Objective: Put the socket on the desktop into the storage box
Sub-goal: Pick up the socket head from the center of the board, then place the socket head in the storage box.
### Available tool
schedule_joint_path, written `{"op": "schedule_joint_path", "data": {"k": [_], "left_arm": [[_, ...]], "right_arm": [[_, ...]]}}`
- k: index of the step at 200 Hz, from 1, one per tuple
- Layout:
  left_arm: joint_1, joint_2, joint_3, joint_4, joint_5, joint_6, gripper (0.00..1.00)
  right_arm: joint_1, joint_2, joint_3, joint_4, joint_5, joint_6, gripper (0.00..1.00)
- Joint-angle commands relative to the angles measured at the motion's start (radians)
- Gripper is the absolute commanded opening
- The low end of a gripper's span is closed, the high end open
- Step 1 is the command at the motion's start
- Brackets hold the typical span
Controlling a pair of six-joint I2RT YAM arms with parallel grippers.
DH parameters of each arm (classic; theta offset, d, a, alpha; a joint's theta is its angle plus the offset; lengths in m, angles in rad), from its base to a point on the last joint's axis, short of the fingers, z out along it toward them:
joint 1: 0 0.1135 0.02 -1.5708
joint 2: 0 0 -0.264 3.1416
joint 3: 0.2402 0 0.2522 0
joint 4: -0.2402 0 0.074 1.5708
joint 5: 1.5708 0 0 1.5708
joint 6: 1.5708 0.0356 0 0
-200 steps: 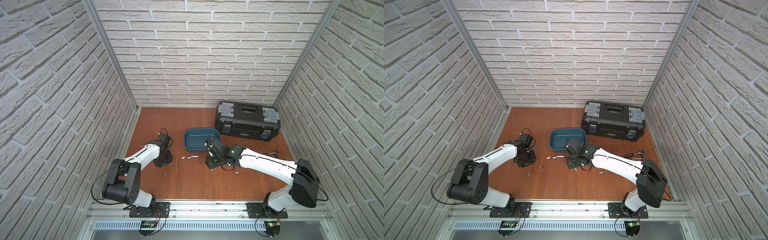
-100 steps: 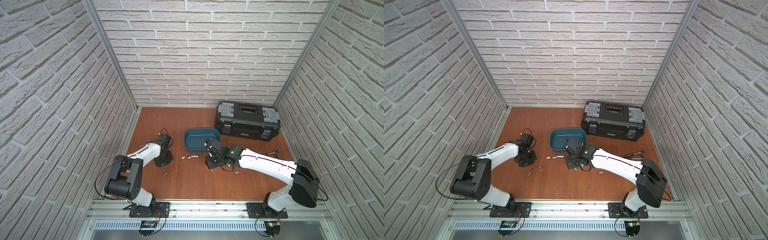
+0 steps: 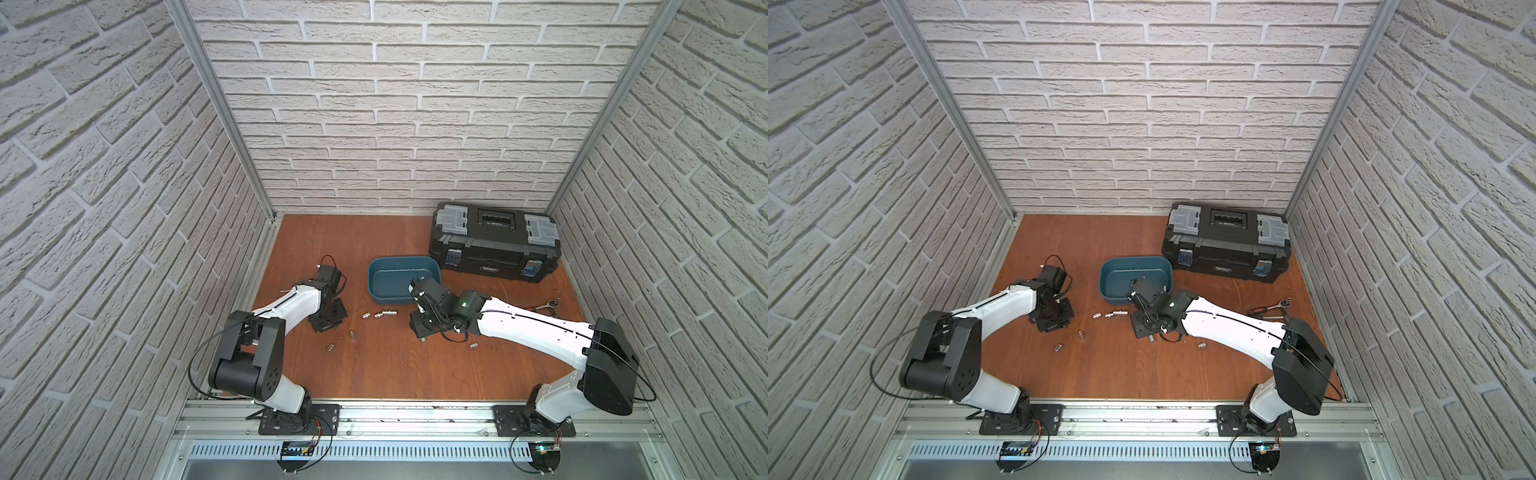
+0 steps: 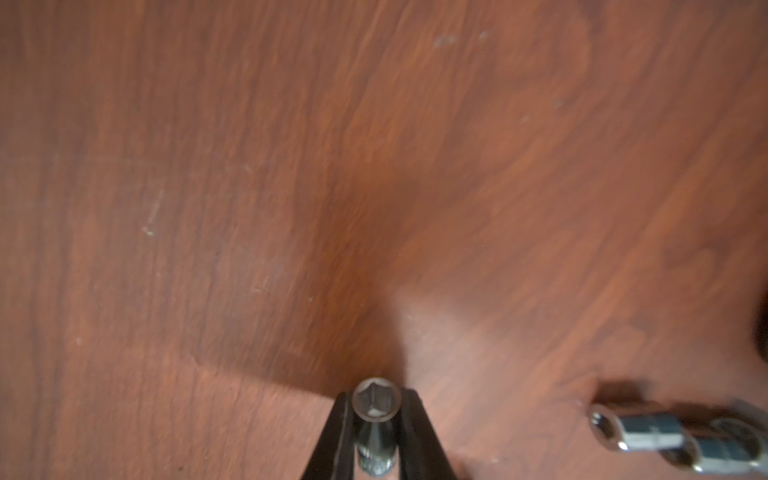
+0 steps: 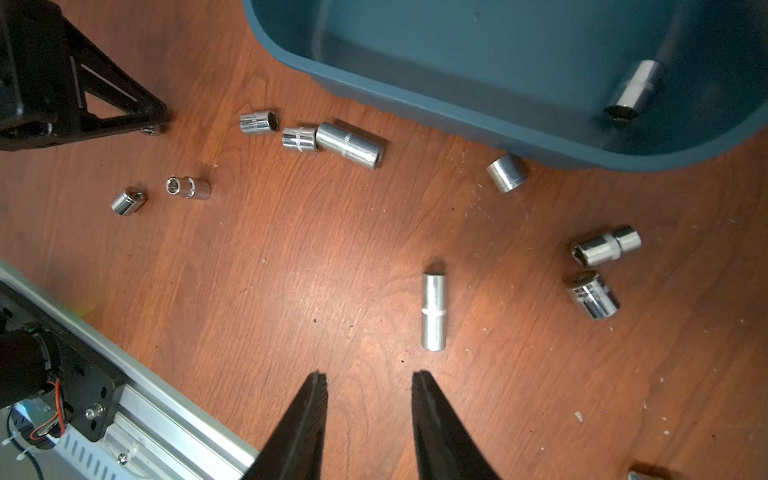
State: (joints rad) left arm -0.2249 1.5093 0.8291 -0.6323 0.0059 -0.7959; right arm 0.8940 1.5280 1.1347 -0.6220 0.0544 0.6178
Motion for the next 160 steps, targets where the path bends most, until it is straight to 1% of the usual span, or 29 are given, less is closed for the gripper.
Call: {"op": "schedule_joint_path", "data": {"k": [1, 94, 160], "left_arm": [[0.004, -0.044, 0.042, -0.022, 0.018, 0.014, 0.04], [-0.014, -0.072, 0.144, -0.058, 0.058, 0.009, 0.04], [-0.055, -0.031, 0.259, -0.074, 0.081, 0.003, 0.04]], "right_arm": [[0.014, -0.006, 0.029, 0.034, -0.008, 0.003, 0.40], [0.014, -0.018, 0.020, 0.070, -0.014, 0.017, 0.40], [0.014, -0.036, 0.027, 0.059, 0.002, 0.008, 0.42]]}}
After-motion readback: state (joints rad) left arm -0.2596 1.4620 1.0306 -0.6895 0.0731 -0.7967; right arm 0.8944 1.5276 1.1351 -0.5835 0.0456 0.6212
